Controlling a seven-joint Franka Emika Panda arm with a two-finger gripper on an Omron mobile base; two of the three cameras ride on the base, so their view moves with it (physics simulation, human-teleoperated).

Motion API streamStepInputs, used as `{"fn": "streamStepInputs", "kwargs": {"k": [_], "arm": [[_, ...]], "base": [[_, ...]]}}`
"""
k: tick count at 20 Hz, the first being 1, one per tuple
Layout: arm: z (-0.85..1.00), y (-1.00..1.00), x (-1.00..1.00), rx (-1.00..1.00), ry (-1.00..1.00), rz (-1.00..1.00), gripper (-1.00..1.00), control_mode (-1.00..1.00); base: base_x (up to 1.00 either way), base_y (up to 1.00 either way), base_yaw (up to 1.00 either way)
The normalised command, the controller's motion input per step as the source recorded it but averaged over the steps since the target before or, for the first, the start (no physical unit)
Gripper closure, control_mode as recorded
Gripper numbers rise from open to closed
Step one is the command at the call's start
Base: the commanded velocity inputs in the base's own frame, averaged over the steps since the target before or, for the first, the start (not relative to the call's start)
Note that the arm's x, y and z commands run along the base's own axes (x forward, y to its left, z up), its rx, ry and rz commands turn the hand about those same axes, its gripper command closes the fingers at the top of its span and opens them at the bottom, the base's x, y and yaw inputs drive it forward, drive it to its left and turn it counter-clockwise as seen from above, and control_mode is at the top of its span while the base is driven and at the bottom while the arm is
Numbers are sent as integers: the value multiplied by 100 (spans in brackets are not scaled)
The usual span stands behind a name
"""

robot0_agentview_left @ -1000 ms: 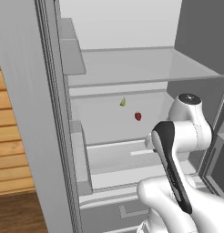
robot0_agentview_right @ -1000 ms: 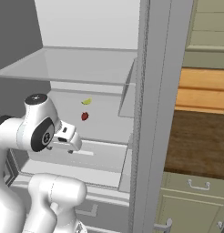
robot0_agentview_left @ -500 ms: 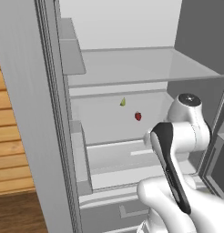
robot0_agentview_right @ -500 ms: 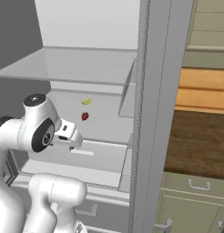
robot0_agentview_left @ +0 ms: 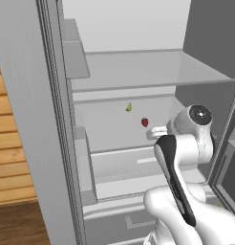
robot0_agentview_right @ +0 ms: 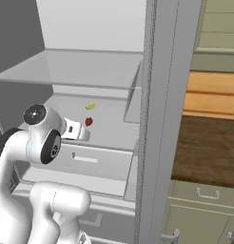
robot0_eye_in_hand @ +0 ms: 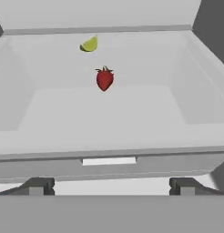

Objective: Take the strawberry from the fridge and place it on top of the pancake, located on the dining counter.

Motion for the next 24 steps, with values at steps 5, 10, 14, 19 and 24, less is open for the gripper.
{"fn": "streamStepInputs", "kwargs": {"k": [5, 10, 14, 19, 24], "arm": [[25, 7, 49, 1, -27, 0, -100, -100], [-2, 2, 47, 0, -5, -8, -100, -100], [0, 0, 41, 0, 12, 0, -100, -100], [4, 0, 38, 0, 12, 0, -100, -100], [-2, 0, 21, 0, 1, 0, -100, -100]], "base": [[0, 0, 0], [0, 0, 0], [0, 0, 0], [0, 0, 0], [0, 0, 0]]}}
